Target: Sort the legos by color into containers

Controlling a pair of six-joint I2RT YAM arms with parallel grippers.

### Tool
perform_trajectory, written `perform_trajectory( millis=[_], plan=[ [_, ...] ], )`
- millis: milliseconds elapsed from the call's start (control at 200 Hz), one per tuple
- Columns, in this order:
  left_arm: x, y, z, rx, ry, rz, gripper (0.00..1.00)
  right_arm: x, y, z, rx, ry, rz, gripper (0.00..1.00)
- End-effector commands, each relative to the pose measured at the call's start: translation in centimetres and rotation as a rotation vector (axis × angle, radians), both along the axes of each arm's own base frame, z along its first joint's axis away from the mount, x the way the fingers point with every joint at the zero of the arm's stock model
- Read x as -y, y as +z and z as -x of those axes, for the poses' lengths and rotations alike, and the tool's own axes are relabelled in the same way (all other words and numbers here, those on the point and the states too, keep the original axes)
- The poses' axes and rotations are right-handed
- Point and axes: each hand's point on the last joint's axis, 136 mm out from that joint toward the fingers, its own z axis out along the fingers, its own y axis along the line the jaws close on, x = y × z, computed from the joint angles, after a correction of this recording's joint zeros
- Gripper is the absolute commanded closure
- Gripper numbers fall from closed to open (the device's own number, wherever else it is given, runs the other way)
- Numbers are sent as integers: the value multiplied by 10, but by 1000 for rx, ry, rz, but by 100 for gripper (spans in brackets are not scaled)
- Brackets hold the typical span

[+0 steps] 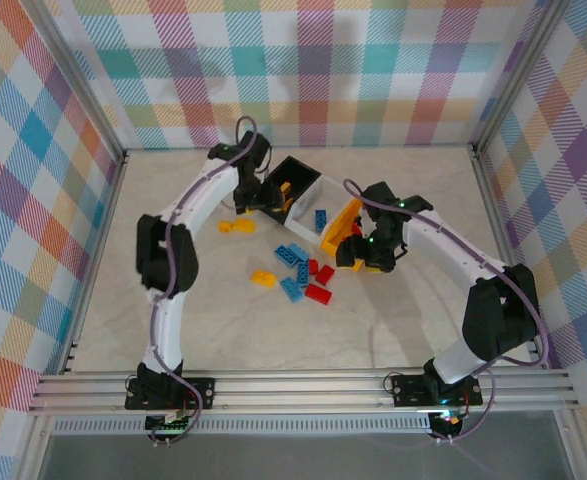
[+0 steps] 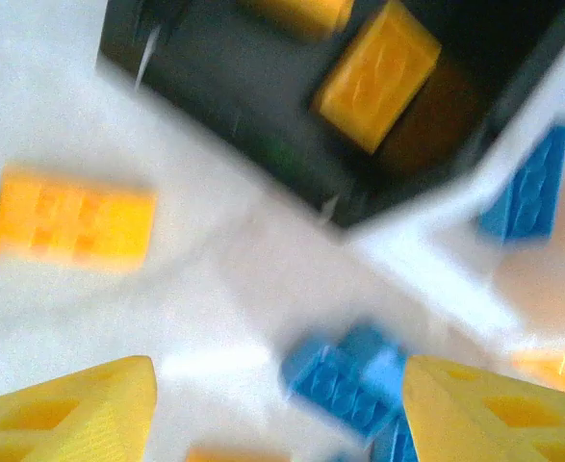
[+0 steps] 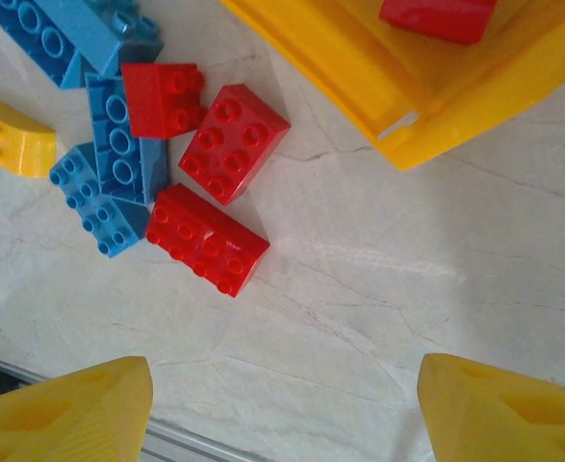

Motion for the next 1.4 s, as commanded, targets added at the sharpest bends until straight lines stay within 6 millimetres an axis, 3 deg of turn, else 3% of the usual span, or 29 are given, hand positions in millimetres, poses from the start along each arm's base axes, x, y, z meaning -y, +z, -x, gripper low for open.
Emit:
perform_trajectory(
  millis=[0,155,330,465,775,1020,1395],
  plan=[
    [-20,-1,47,-39,-33,-39,30,-10,4,9,0,5,-29,26],
    [-20,-23,97,-130,-48,-7,25,-17,0,15,-11,17,-30,26],
    [-7,-33,122,-166,-132,5,14,-23,-5,20,-21,34,-22,26],
    [-4,-50,123,-183,-208,-25,9,-27,-8,23,-24,33,-24,26],
    [-2,-86,114,-204,-305,-103,9,-22,-8,31,-22,25,1,25],
    [4,-101,113,-232,-345,-103,9,-19,-9,31,-26,34,19,25],
    [6,-115,129,-275,-374,-108,10,-22,-14,27,-32,60,32,25]
  ],
)
